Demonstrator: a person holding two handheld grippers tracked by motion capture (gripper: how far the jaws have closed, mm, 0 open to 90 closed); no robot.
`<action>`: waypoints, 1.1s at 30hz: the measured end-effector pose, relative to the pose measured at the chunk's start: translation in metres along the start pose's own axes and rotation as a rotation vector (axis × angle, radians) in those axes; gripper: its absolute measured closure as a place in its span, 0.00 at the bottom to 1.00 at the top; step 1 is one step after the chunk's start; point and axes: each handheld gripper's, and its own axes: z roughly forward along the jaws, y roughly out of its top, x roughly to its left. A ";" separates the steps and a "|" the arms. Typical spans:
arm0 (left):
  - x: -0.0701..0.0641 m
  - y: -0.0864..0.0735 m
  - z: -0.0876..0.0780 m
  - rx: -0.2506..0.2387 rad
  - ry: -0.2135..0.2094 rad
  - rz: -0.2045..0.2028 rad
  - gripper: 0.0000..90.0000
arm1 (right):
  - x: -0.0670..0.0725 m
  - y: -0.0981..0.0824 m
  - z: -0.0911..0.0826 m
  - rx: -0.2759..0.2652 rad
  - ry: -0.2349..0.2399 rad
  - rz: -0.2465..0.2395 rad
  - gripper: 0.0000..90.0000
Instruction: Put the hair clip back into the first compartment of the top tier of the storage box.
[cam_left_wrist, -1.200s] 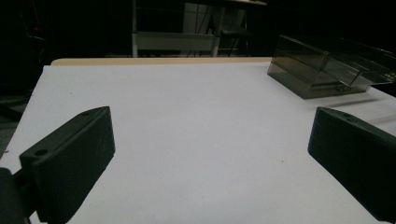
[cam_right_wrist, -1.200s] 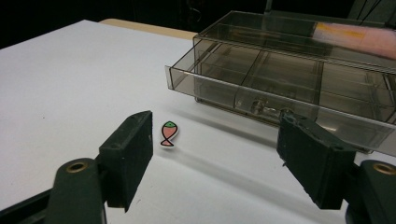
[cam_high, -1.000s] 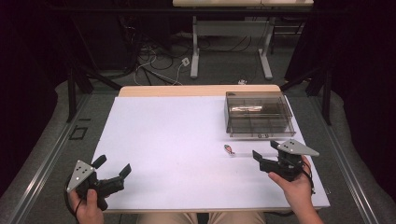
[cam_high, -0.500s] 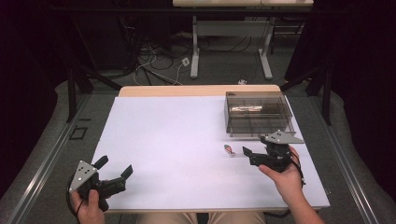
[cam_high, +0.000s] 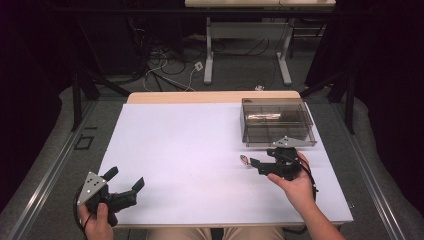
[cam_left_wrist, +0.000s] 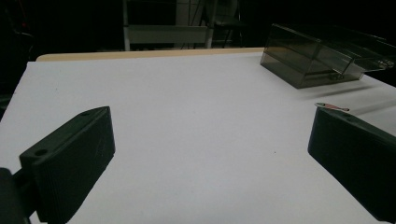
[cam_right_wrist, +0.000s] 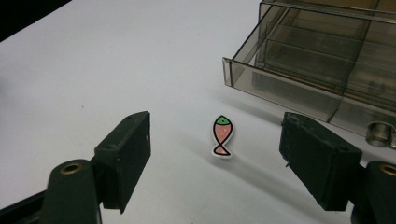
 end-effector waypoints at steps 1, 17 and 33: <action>0.000 0.000 0.000 0.001 0.000 0.001 0.01 | 0.000 0.000 0.000 0.000 0.000 0.000 0.27; 0.001 0.000 0.000 0.004 0.002 0.006 0.01 | 0.006 0.000 0.033 0.100 -0.022 0.016 0.32; 0.001 0.000 0.001 0.009 -0.003 0.003 0.01 | 0.006 -0.004 0.056 0.180 -0.045 0.085 0.43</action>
